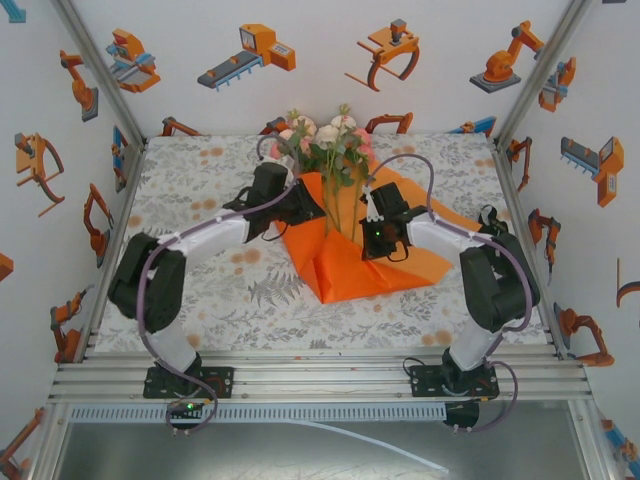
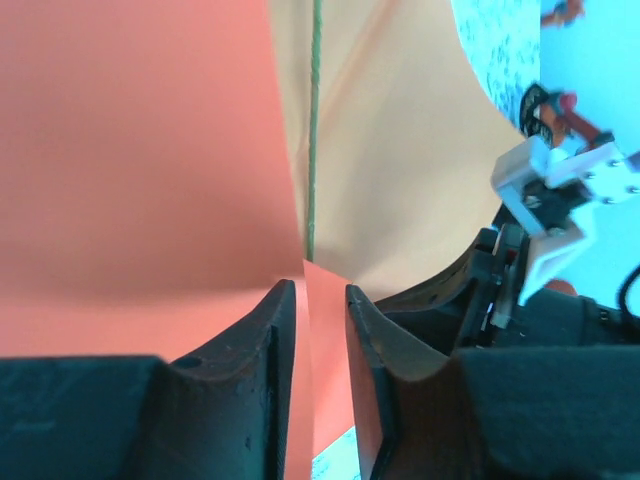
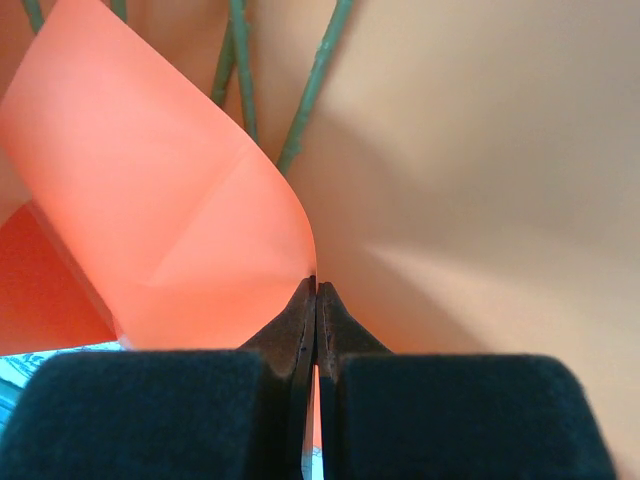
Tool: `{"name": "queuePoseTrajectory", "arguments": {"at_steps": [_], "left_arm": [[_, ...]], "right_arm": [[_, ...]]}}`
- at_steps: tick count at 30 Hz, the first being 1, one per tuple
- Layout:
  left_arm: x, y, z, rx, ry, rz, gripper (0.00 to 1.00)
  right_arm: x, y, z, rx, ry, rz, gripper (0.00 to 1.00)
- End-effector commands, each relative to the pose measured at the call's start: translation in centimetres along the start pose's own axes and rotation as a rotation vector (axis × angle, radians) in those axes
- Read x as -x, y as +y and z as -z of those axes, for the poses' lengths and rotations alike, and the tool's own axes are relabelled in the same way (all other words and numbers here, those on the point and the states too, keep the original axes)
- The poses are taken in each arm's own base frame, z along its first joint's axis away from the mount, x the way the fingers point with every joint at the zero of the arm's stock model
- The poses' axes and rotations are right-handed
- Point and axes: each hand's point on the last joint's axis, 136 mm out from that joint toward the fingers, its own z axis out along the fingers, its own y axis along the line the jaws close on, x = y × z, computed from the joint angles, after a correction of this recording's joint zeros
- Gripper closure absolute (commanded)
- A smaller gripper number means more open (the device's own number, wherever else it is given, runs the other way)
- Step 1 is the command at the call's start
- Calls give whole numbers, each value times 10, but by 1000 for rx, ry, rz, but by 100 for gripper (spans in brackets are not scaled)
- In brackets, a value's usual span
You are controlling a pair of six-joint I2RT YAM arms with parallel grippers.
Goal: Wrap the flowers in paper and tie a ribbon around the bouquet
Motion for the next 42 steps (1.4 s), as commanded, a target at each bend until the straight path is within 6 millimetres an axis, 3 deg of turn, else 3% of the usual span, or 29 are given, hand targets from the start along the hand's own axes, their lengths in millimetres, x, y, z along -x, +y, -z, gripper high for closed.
{"name": "queuePoseTrajectory", "arguments": {"at_steps": [1, 3, 5, 7, 9, 17, 24, 32, 37, 42], "left_arm": [[3, 55, 52, 295, -104, -5, 66], [-6, 84, 81, 402, -165, 38, 64], [-20, 104, 92, 434, -187, 84, 62], [-40, 121, 92, 452, -163, 142, 60], [-57, 125, 79, 398, -129, 170, 61], [-87, 88, 20, 112, 29, 215, 67], [-96, 43, 1, -26, 90, 159, 69], [-110, 40, -22, -18, 159, 102, 70], [-113, 42, -32, -8, 187, 86, 70], [-118, 49, -38, 21, 205, 72, 71]], "right_arm": [[15, -4, 3, -27, -35, 13, 100], [17, -6, 2, -36, -36, 12, 100], [19, -8, 0, -45, -37, 9, 100], [22, -9, -3, -45, -33, 9, 99], [25, -8, -8, -41, -23, 9, 99], [30, -10, -21, -41, -5, -4, 99], [29, -19, -28, -87, -1, -38, 96], [33, -18, -26, -83, -14, -56, 83], [41, -16, -7, -101, -41, -46, 63], [51, -17, 49, -175, -110, -40, 51]]}}
